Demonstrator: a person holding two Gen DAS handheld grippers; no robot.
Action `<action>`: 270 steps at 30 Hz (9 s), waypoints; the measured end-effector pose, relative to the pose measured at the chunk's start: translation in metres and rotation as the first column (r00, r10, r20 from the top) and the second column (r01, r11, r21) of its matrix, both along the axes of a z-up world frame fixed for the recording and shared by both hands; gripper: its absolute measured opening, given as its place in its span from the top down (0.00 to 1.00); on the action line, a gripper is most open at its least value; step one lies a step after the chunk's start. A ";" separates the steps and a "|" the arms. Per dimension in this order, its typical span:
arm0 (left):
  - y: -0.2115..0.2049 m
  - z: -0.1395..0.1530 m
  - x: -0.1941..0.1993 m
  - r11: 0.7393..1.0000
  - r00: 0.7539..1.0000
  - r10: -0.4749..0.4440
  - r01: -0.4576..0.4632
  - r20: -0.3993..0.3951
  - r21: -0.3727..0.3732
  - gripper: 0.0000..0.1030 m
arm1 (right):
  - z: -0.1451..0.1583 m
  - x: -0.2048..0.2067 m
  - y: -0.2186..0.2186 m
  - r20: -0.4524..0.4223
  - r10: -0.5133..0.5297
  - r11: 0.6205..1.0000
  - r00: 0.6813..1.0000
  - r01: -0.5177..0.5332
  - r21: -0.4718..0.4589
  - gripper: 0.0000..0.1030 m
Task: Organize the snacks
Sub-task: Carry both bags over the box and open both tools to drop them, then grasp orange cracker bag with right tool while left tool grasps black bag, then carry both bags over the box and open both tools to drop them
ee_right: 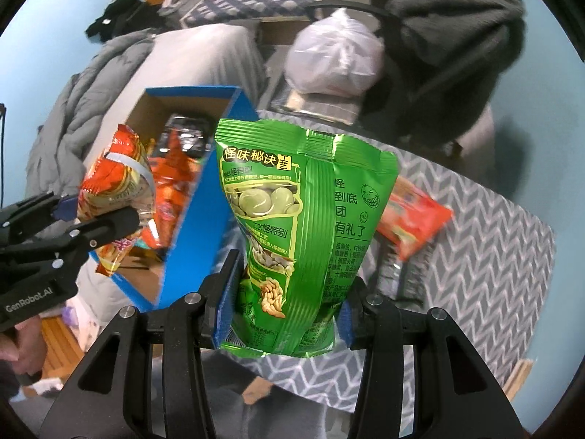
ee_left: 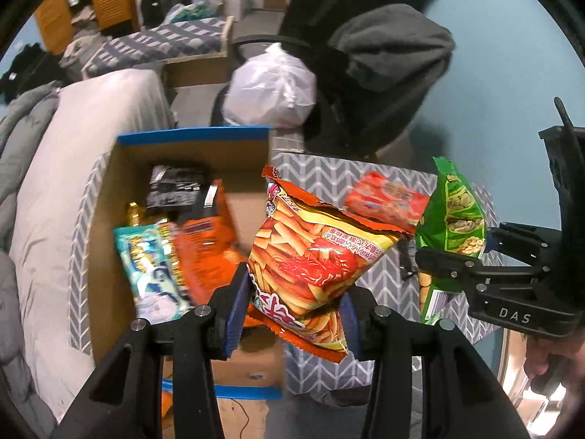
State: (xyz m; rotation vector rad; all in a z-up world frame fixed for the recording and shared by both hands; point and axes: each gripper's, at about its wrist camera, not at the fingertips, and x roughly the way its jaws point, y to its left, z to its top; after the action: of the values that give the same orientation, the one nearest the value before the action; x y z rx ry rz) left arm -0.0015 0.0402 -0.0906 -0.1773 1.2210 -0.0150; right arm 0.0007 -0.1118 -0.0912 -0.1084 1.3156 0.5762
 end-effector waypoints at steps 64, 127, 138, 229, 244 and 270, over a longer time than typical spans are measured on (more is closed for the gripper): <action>0.124 -0.012 -0.010 0.966 0.965 0.254 -0.250 -0.067 0.060 0.35 | 0.010 0.058 0.186 0.011 0.216 0.976 0.976 -0.216 0.033 0.26; -0.098 -0.143 0.077 0.991 0.927 0.133 -0.126 -0.352 0.044 0.34 | -0.182 0.122 -0.021 -0.222 0.410 0.818 0.884 -0.465 -0.340 0.22; -0.114 -0.149 0.078 0.998 0.931 0.063 -0.058 -0.360 0.025 0.29 | -0.170 0.138 -0.059 -0.220 0.285 0.909 0.933 -0.336 -0.247 0.56; -0.142 -0.013 0.021 0.984 0.979 -0.164 0.172 -0.123 0.055 0.34 | -0.014 0.000 -0.139 -0.040 -0.193 0.981 0.980 0.193 0.000 0.56; -0.051 0.000 -0.016 0.999 0.995 0.023 -0.018 -0.101 0.051 0.34 | -0.005 -0.010 -0.045 -0.046 -0.021 0.999 0.999 0.024 0.049 0.56; 0.124 -0.043 -0.031 0.968 0.969 0.226 -0.212 -0.103 0.133 0.34 | -0.040 -0.028 0.136 -0.111 0.205 0.975 0.972 -0.194 0.104 0.56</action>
State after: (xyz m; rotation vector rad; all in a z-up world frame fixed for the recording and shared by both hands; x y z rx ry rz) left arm -0.0324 0.1643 -0.1336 -0.2089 1.3097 0.2651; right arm -0.0269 0.0238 -0.1315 -0.1327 1.4025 0.8251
